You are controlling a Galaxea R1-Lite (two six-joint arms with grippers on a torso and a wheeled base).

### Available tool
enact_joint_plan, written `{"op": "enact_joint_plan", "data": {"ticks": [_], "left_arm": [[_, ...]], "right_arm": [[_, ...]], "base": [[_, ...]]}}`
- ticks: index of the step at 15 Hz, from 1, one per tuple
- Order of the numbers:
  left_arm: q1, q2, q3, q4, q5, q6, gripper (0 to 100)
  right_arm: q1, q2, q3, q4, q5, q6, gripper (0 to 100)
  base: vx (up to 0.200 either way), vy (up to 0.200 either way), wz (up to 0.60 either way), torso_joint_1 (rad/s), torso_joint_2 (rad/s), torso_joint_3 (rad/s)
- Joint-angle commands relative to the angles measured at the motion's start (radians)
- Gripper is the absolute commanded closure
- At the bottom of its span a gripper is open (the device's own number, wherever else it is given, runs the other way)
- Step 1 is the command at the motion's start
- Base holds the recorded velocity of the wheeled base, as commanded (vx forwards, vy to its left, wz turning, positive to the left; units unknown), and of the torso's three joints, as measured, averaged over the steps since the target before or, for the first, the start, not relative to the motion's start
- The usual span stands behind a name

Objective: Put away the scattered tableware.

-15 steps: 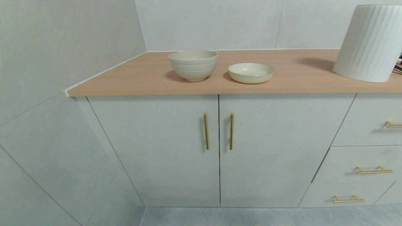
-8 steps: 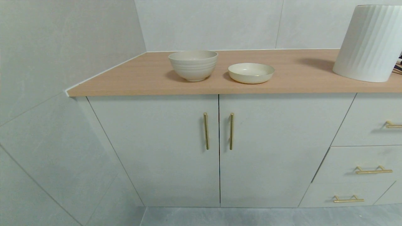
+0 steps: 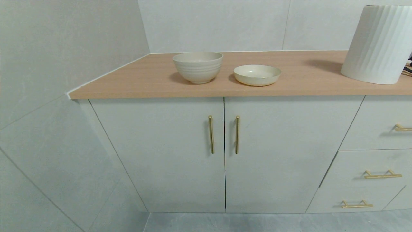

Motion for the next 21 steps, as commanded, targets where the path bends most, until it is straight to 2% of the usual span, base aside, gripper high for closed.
{"op": "enact_joint_plan", "data": {"ticks": [1,3,5,7,9,16,21], "left_arm": [[0.0,0.0,0.0,-0.001,0.0,0.0,0],[0.0,0.0,0.0,-0.001,0.0,0.0,0],[0.0,0.0,0.0,-0.001,0.0,0.0,0],[0.0,0.0,0.0,-0.001,0.0,0.0,0],[0.0,0.0,0.0,-0.001,0.0,0.0,0],[0.0,0.0,0.0,-0.001,0.0,0.0,0],[0.0,0.0,0.0,-0.001,0.0,0.0,0]], "right_arm": [[0.01,0.171,-0.086,-0.005,0.088,0.003,0],[0.013,0.282,-0.128,-0.01,0.137,0.008,0],[0.054,0.391,-0.172,-0.016,0.172,0.009,0],[0.203,0.564,-0.235,-0.069,0.171,0.038,0],[0.263,0.684,-0.258,-0.129,0.164,0.046,0],[0.357,1.156,-0.373,-0.419,0.161,0.058,0],[0.424,1.349,-0.524,-0.467,0.146,0.08,0]], "base": [[0.0,0.0,0.0,0.0,0.0,0.0],[0.0,0.0,0.0,0.0,0.0,0.0],[0.0,0.0,0.0,0.0,0.0,0.0],[0.0,0.0,0.0,0.0,0.0,0.0],[0.0,0.0,0.0,0.0,0.0,0.0],[0.0,0.0,0.0,0.0,0.0,0.0],[0.0,0.0,0.0,0.0,0.0,0.0]]}}
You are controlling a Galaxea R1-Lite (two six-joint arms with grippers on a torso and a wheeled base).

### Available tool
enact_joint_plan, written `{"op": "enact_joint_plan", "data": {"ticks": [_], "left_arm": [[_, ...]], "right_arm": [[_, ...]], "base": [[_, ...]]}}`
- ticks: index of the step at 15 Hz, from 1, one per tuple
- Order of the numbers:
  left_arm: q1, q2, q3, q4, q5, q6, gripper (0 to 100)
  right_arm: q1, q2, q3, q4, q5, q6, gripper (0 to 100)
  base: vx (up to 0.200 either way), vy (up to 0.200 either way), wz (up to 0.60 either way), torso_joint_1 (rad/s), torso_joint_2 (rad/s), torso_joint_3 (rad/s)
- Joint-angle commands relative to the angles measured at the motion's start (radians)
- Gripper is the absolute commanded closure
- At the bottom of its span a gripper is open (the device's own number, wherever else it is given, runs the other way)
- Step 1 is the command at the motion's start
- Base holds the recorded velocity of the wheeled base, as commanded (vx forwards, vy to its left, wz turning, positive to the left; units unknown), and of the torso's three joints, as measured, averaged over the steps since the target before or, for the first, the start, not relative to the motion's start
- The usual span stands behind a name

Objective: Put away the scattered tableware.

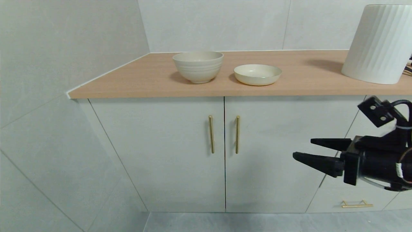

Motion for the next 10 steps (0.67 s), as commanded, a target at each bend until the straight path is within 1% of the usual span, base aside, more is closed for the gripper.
{"op": "enact_joint_plan", "data": {"ticks": [1,5,7,10], "left_arm": [[0.0,0.0,0.0,-0.001,0.001,0.0,0],[0.0,0.0,0.0,-0.001,0.001,0.001,0],[0.0,0.0,0.0,-0.001,0.001,0.001,0],[0.0,0.0,0.0,-0.001,0.001,0.0,0]], "right_arm": [[0.045,0.141,-0.085,-0.003,-0.008,0.026,0],[0.091,0.208,-0.134,-0.005,-0.062,0.052,0],[0.113,0.285,-0.198,-0.003,-0.074,0.055,0],[0.136,0.377,-0.291,-0.005,-0.125,0.085,0]], "base": [[0.0,0.0,0.0,0.0,0.0,0.0],[0.0,0.0,0.0,0.0,0.0,0.0],[0.0,0.0,0.0,0.0,0.0,0.0],[0.0,0.0,0.0,0.0,0.0,0.0]]}}
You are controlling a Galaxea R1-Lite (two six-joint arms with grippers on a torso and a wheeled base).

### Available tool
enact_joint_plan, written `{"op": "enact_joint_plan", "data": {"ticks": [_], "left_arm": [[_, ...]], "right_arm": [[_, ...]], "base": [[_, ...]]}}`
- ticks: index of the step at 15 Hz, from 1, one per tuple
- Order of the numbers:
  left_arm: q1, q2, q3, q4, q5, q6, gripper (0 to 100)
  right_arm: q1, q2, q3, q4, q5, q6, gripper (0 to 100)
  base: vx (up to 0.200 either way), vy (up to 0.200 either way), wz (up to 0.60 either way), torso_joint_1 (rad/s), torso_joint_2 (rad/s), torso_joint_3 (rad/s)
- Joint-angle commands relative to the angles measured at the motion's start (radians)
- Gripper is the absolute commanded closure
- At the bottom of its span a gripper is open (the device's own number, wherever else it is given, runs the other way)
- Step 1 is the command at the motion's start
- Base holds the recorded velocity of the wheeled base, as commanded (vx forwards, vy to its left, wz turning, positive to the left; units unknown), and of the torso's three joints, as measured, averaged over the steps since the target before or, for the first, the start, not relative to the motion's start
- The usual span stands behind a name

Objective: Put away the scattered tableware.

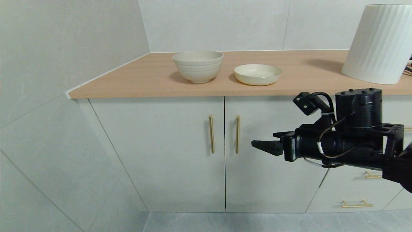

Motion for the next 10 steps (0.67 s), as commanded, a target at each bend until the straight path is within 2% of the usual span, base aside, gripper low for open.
{"op": "enact_joint_plan", "data": {"ticks": [1,6,10], "left_arm": [[0.0,0.0,0.0,0.0,0.001,-0.001,0],[0.0,0.0,0.0,0.0,0.002,-0.001,0],[0.0,0.0,0.0,0.0,0.002,-0.002,0]], "right_arm": [[0.018,0.093,-0.059,-0.002,-0.01,0.009,0],[0.06,0.197,-0.167,-0.004,-0.016,0.027,0],[0.086,0.265,-0.18,-0.123,-0.048,0.046,0]], "base": [[0.0,0.0,0.0,0.0,0.0,0.0],[0.0,0.0,0.0,0.0,0.0,0.0],[0.0,0.0,0.0,0.0,0.0,0.0]]}}
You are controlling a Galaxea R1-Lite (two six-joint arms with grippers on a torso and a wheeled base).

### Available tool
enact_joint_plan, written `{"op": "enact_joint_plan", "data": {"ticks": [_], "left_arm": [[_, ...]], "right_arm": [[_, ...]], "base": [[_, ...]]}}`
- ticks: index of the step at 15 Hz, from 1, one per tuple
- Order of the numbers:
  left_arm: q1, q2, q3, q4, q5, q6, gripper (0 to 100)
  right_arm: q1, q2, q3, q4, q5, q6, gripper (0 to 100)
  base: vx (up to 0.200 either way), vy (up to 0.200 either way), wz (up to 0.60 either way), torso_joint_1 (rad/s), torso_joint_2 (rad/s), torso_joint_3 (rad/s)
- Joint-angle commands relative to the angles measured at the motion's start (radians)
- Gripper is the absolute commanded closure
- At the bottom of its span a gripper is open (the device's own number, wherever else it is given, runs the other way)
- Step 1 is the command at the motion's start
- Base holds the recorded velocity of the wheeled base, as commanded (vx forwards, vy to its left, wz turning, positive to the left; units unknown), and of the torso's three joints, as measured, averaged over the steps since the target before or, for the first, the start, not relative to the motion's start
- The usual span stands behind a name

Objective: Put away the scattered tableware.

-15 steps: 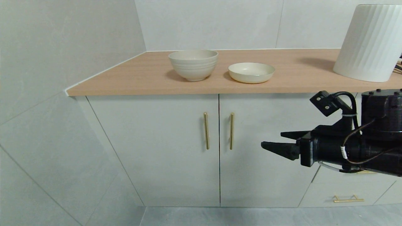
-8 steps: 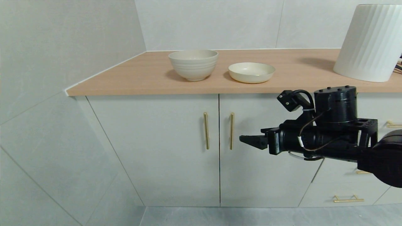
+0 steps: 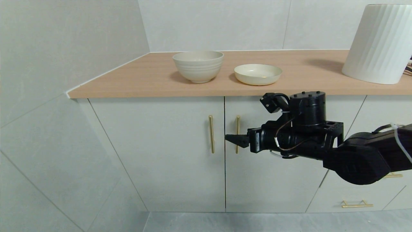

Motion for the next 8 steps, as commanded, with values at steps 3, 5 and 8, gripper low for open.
{"op": "enact_joint_plan", "data": {"ticks": [3,5,8], "left_arm": [[0.0,0.0,0.0,-0.001,0.0,-0.001,0],[0.0,0.0,0.0,-0.001,0.0,-0.001,0],[0.0,0.0,0.0,-0.001,0.0,0.001,0]], "right_arm": [[0.023,0.064,-0.006,-0.045,-0.039,0.0,0],[0.023,0.067,-0.006,-0.047,-0.039,0.001,0],[0.023,0.116,-0.015,-0.133,-0.042,0.038,0]], "base": [[0.0,0.0,0.0,0.0,0.0,0.0],[0.0,0.0,0.0,0.0,0.0,0.0],[0.0,0.0,0.0,0.0,0.0,0.0]]}}
